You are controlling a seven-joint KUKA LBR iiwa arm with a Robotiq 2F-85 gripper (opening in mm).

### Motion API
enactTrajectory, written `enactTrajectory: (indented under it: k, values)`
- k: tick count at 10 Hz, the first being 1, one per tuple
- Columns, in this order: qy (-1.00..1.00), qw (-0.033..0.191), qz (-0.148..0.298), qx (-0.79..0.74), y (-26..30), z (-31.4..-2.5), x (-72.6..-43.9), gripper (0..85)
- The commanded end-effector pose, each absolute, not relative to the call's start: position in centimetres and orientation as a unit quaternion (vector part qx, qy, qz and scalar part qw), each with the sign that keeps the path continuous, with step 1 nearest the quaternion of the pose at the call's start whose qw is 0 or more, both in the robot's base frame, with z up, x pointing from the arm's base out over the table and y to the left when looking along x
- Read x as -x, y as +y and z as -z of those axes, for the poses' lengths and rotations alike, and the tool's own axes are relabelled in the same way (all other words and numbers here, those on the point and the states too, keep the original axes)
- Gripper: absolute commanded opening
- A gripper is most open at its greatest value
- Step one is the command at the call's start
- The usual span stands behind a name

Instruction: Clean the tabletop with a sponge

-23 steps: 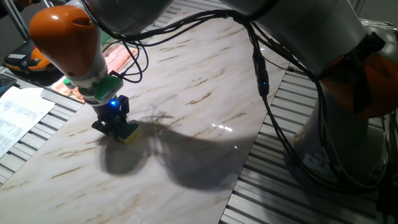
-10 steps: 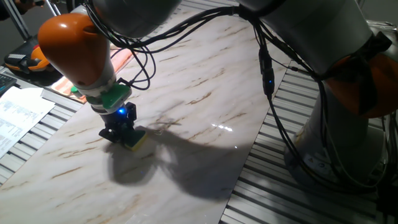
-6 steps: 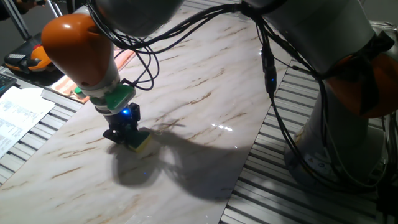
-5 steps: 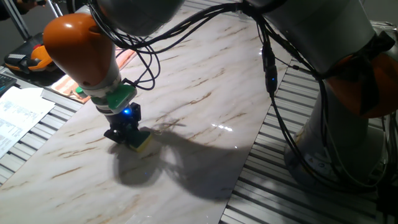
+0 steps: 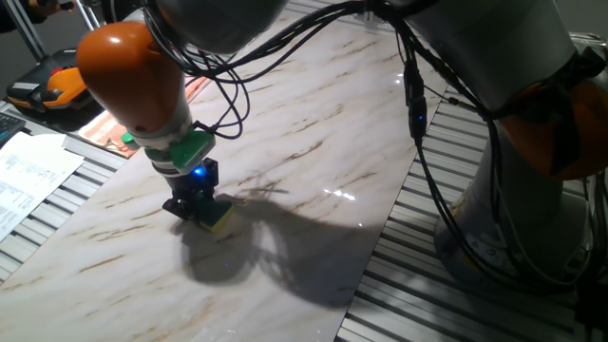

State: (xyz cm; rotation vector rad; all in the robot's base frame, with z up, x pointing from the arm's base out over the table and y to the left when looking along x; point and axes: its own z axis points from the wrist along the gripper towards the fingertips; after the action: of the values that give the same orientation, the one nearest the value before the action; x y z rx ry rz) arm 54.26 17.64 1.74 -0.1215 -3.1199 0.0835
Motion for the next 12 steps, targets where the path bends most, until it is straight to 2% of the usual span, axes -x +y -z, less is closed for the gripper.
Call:
enactTrajectory:
  k: [1, 8, 12]
  values:
    - [-0.999, 0.015, -0.027, 0.04, 17.5, -1.4, -53.9, 0.0]
    - [-0.997, 0.021, -0.033, 0.066, 20.0, -2.5, -54.6, 0.0]
    - [-0.997, 0.023, -0.028, 0.062, 19.4, -2.9, -55.6, 0.0]
